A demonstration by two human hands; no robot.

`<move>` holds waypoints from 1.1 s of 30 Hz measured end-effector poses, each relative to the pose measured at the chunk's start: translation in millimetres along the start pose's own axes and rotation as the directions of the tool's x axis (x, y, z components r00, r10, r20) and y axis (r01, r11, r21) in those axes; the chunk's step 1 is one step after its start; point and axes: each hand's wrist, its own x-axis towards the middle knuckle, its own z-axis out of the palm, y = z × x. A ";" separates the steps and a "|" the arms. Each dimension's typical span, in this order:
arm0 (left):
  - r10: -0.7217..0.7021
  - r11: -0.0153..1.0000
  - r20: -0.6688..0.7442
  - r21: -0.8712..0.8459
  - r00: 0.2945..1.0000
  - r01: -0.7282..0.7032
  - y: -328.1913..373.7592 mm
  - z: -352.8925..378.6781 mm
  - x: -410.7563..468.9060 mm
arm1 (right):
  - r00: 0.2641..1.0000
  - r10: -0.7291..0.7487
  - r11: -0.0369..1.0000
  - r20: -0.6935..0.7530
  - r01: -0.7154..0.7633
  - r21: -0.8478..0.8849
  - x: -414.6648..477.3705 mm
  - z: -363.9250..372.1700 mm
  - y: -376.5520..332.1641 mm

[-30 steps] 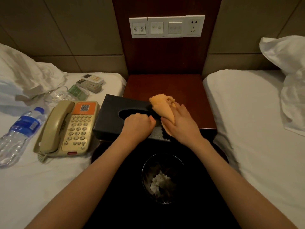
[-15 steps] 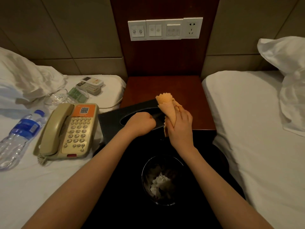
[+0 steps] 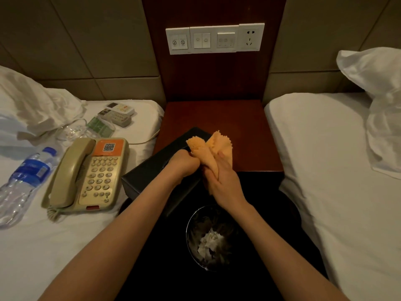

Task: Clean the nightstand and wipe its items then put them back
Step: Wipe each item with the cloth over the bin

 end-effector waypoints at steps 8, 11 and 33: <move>0.005 0.975 -0.018 -0.222 1.000 -0.009 7.3 8.6 -3.9 | 0.990 0.020 1.000 -0.142 -0.019 0.009 25.0 -0.4 -8.7; 0.009 0.926 -0.108 -0.374 0.994 -0.049 14.2 7.4 -3.8 | 0.990 -0.016 0.974 -0.143 0.048 0.222 8.8 7.6 -19.7; 0.095 0.995 0.000 -0.036 0.995 -0.095 -2.8 -10.8 -8.6 | 0.823 0.568 0.601 0.013 -0.425 0.677 59.2 -45.6 -3.6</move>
